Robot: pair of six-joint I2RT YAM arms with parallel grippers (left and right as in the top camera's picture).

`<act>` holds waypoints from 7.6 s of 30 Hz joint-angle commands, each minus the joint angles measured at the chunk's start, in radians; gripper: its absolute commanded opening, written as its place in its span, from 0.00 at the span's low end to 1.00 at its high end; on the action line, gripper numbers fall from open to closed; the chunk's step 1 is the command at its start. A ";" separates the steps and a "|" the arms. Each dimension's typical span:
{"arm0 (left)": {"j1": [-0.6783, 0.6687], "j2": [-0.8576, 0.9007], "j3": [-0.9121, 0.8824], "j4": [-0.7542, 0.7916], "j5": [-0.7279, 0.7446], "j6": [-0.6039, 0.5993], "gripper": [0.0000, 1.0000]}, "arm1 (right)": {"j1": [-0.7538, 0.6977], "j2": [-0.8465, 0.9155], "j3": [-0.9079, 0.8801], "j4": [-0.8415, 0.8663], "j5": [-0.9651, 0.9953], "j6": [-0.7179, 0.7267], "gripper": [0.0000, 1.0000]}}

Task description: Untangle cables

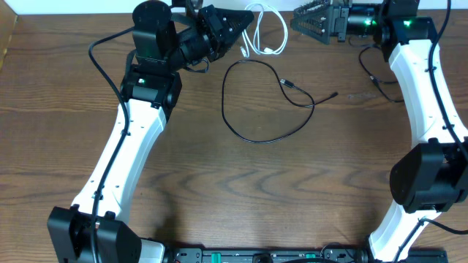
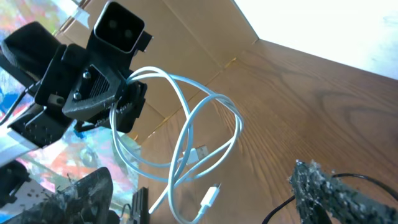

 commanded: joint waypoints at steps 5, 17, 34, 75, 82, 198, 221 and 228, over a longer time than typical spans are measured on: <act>-0.005 0.000 0.011 -0.006 -0.002 -0.009 0.06 | 0.102 -0.015 0.018 -0.002 0.183 0.050 0.76; -0.028 0.000 0.011 -0.064 -0.003 0.039 0.08 | 0.214 -0.011 0.018 -0.086 0.792 0.140 0.01; -0.027 0.000 0.011 -0.454 -0.179 0.583 0.59 | -0.106 -0.237 0.018 -0.329 1.231 0.123 0.01; -0.028 0.008 0.010 -0.703 -0.377 0.752 0.59 | -0.553 0.163 0.018 -0.274 1.011 0.051 0.99; 0.003 0.008 0.010 -0.702 -0.425 0.752 0.59 | -0.394 0.168 0.017 -0.433 0.822 -0.102 0.94; 0.208 0.008 0.010 -0.905 -0.361 0.842 0.59 | 0.356 0.238 -0.228 -0.597 0.928 -0.782 0.75; 0.208 0.008 0.008 -0.928 -0.373 0.842 0.59 | 0.360 0.238 -0.448 -0.522 0.927 -0.675 0.14; 0.208 0.011 0.008 -0.927 -0.373 0.842 0.59 | 0.360 0.238 -0.448 -0.550 0.944 -0.677 0.12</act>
